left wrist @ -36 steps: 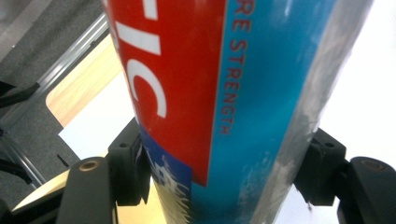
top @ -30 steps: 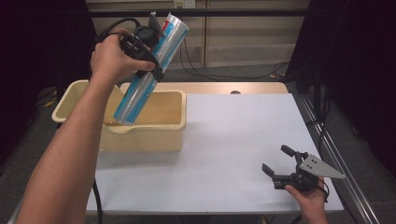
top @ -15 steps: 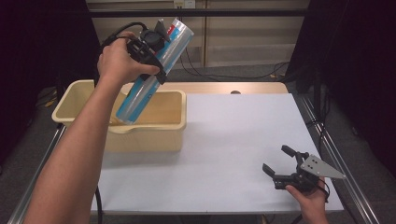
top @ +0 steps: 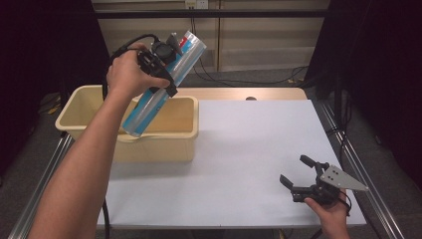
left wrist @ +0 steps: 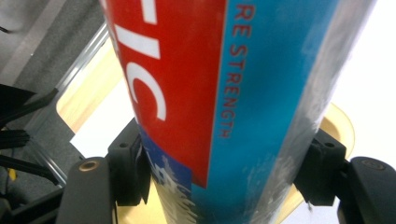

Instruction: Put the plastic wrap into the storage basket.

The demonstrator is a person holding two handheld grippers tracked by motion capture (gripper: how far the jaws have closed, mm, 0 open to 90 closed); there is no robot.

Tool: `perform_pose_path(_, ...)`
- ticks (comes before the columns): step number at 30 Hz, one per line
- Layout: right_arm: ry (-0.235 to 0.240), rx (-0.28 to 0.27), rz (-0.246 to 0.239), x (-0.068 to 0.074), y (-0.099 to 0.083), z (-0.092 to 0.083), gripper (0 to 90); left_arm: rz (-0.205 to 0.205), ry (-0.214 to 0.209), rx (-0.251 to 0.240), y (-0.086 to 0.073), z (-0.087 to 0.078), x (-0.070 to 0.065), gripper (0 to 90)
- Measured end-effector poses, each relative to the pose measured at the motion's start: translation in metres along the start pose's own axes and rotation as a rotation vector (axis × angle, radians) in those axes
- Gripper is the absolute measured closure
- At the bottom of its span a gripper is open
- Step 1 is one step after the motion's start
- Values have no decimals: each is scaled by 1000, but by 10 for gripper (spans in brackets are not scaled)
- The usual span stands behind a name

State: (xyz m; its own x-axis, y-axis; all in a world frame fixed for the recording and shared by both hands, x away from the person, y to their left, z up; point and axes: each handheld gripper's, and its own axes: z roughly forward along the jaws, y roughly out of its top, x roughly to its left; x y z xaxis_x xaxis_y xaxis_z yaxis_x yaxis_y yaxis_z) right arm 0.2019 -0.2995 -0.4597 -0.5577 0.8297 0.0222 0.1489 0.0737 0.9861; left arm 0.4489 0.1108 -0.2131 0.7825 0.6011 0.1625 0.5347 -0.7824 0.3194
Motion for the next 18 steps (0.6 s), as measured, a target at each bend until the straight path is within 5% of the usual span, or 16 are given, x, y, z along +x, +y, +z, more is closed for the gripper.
perform_pose_path(18, 5, 5, 1, 1, 0, 1, 24, 70, 9, 22, -3, 14, -4, 321)
